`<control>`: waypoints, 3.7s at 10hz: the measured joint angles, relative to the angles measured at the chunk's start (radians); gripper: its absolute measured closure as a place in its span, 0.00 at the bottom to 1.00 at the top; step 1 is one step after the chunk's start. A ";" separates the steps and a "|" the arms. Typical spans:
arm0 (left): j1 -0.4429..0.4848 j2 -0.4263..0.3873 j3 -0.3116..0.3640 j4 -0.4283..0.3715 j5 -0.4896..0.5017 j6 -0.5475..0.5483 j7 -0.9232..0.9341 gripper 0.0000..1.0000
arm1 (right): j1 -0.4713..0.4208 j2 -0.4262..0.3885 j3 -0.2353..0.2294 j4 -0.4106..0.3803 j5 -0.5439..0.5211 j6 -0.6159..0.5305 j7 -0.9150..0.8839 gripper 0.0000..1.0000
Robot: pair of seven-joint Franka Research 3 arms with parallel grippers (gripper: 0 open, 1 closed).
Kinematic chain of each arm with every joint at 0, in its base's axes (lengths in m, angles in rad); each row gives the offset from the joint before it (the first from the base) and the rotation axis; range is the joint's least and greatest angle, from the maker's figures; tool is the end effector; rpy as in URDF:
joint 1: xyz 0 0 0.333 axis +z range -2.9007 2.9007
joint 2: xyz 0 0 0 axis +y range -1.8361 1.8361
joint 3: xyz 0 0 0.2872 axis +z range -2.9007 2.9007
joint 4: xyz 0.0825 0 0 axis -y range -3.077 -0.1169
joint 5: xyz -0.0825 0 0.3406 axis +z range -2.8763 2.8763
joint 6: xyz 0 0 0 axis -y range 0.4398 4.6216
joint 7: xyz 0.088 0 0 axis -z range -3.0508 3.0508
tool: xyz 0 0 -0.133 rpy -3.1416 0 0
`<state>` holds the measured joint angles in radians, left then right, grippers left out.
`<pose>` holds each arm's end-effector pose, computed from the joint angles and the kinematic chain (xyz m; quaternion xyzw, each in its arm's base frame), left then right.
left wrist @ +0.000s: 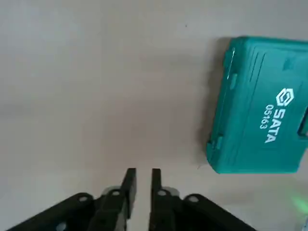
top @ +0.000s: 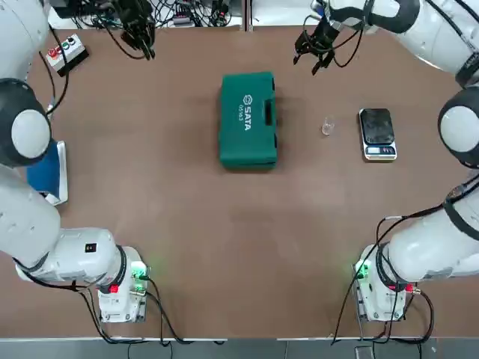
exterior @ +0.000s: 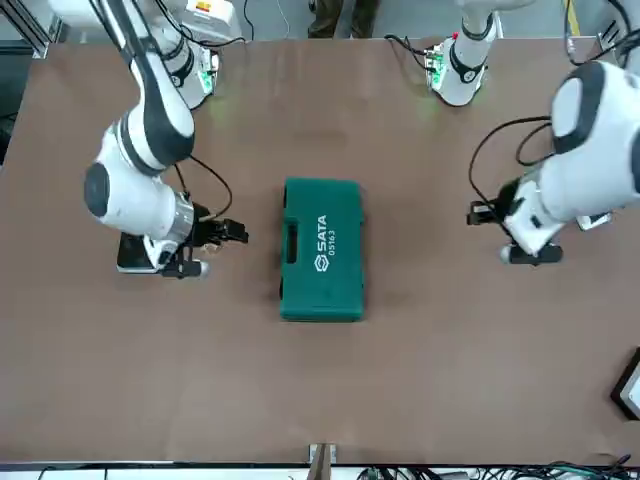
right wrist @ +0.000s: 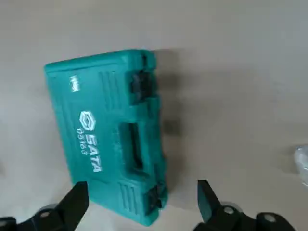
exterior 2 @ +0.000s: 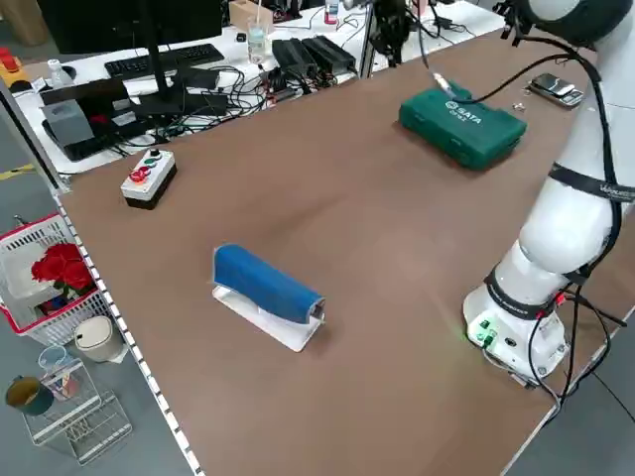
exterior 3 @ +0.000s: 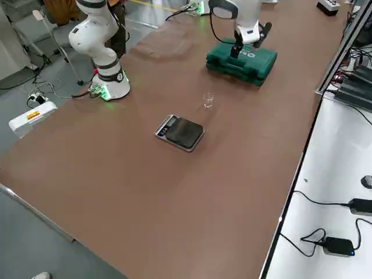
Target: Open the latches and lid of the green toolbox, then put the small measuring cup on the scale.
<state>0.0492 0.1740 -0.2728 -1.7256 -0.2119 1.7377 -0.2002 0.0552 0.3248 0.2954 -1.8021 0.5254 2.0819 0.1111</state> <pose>0.5282 -0.1384 0.4312 0.9889 0.0142 -0.1023 0.1067 0.5451 0.2274 0.3518 -0.9626 0.0219 0.0806 0.2577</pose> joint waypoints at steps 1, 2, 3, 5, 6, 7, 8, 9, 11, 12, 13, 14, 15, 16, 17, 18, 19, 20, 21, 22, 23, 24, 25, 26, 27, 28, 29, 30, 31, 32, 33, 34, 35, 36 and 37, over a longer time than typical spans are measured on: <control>0.000 -0.031 -0.022 -0.086 -0.004 0.071 -0.001 0.92 | -0.002 0.024 -0.001 -0.025 0.118 0.028 -0.117 0.00; 0.000 -0.055 -0.045 -0.158 -0.007 0.128 -0.006 0.94 | -0.004 0.046 -0.001 -0.058 0.227 0.059 -0.240 0.00; 0.000 -0.070 -0.061 -0.219 -0.008 0.181 -0.007 0.95 | -0.005 0.068 -0.001 -0.088 0.305 0.092 -0.342 0.00; 0.004 -0.081 -0.066 -0.312 -0.107 0.279 0.029 0.97 | -0.005 0.117 -0.001 -0.136 0.458 0.130 -0.542 0.00; 0.008 -0.081 -0.065 -0.347 -0.163 0.312 0.069 0.99 | -0.005 0.149 -0.001 -0.150 0.538 0.137 -0.646 0.00; 0.009 -0.081 -0.065 -0.377 -0.182 0.331 0.088 0.99 | -0.004 0.190 0.000 -0.158 0.618 0.140 -0.746 0.00; 0.008 -0.082 -0.066 -0.402 -0.188 0.343 0.091 0.99 | -0.001 0.232 0.002 -0.158 0.697 0.141 -0.840 0.00; 0.008 -0.082 -0.067 -0.424 -0.190 0.346 0.095 0.99 | 0.007 0.269 0.004 -0.158 0.768 0.143 -0.917 0.00; 0.007 -0.081 -0.068 -0.455 -0.193 0.378 0.108 0.99 | 0.028 0.298 0.007 -0.156 0.820 0.145 -0.960 0.00; 0.004 -0.079 -0.073 -0.460 -0.193 0.396 0.108 0.99 | 0.032 0.298 0.009 -0.155 0.829 0.146 -0.960 0.00; 0.001 -0.072 -0.079 -0.463 -0.195 0.428 0.107 0.99 | 0.032 0.298 0.012 -0.154 0.840 0.146 -0.960 0.02; -0.011 -0.056 -0.083 -0.463 -0.198 0.475 0.093 0.99 | 0.032 0.298 0.017 -0.153 0.852 0.146 -0.961 0.06; -0.036 -0.029 -0.085 -0.464 -0.198 0.530 0.068 0.99 | 0.032 0.298 0.022 -0.153 0.855 0.146 -0.961 0.12; -0.059 0.002 -0.087 -0.464 -0.198 0.573 0.045 0.99 | 0.032 0.300 0.022 -0.154 0.856 0.154 -0.961 0.27; -0.068 0.022 -0.089 -0.464 -0.198 0.592 0.038 0.99 | 0.032 0.309 0.022 -0.153 0.856 0.160 -0.968 0.30; -0.073 0.028 -0.089 -0.463 -0.198 0.597 0.037 0.99 | 0.032 0.318 0.022 -0.153 0.859 0.159 -0.978 0.31; -0.079 0.028 -0.089 -0.462 -0.198 0.598 0.037 0.99 | 0.032 0.319 0.022 -0.153 0.861 0.159 -0.980 0.34; -0.082 0.028 -0.089 -0.462 -0.198 0.600 0.037 0.99 | 0.032 0.319 0.020 -0.153 0.861 0.161 -0.981 0.40; -0.082 0.028 -0.089 -0.461 -0.198 0.601 0.037 0.99 | 0.032 0.321 0.019 -0.153 0.861 0.161 -0.981 0.45; -0.082 0.028 -0.089 -0.461 -0.198 0.603 0.037 0.99 | 0.031 0.322 0.018 -0.153 0.861 0.162 -0.981 0.50; -0.082 0.028 -0.089 -0.460 -0.198 0.604 0.037 0.99 | 0.031 0.322 0.018 -0.153 0.861 0.162 -0.981 0.56; -0.081 0.028 -0.088 -0.459 -0.198 0.605 0.037 0.99 | 0.031 0.322 0.018 -0.153 0.862 0.162 -0.981 0.62; -0.081 0.028 -0.088 -0.457 -0.198 0.606 0.036 0.99 | 0.031 0.322 0.018 -0.152 0.862 0.162 -0.981 0.63; -0.079 0.028 -0.088 -0.456 -0.198 0.607 0.034 0.99 | 0.031 0.322 0.019 -0.151 0.862 0.162 -0.981 0.66; -0.079 0.028 -0.088 -0.456 -0.198 0.607 0.026 0.99 | 0.031 0.322 0.019 -0.148 0.863 0.161 -0.978 0.71; -0.078 0.027 -0.088 -0.455 -0.198 0.607 0.021 0.99 | 0.031 0.322 0.020 -0.143 0.864 0.159 -0.968 0.73; -0.078 0.026 -0.088 -0.454 -0.198 0.607 0.015 0.99 | 0.031 0.322 0.024 -0.135 0.865 0.159 -0.952 0.73; -0.078 0.024 -0.088 -0.451 -0.198 0.607 0.002 0.99 | 0.031 0.321 0.028 -0.123 0.866 0.158 -0.926 0.73; -0.075 0.020 -0.088 -0.448 -0.198 0.607 -0.004 0.99 | 0.031 0.319 0.034 -0.109 0.866 0.159 -0.899 0.73; -0.067 0.013 -0.087 -0.445 -0.198 0.605 -0.004 0.99 | 0.031 0.309 0.040 -0.097 0.866 0.158 -0.866 0.73; -0.059 0.008 -0.087 -0.444 -0.198 0.603 -0.005 0.99 | 0.032 0.293 0.046 -0.088 0.866 0.158 -0.828 0.73; -0.054 0.007 -0.087 -0.444 -0.198 0.602 -0.006 0.99 | 0.034 0.272 0.050 -0.083 0.865 0.158 -0.793 0.73; -0.052 0.007 -0.087 -0.444 -0.198 0.602 -0.009 0.99 | 0.038 0.253 0.051 -0.081 0.863 0.159 -0.768 0.73; -0.050 0.007 -0.087 -0.443 -0.198 0.602 -0.011 0.99 | 0.041 0.240 0.051 -0.081 0.860 0.160 -0.750 0.72; -0.049 0.006 -0.087 -0.441 -0.198 0.602 -0.014 0.99 | 0.043 0.230 0.051 -0.081 0.854 0.160 -0.731 0.71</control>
<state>0.0004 0.1805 -0.3596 -2.1667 -0.4101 2.3397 -0.2138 0.0978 0.5551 0.3464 -1.8830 1.3798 2.2420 -0.6194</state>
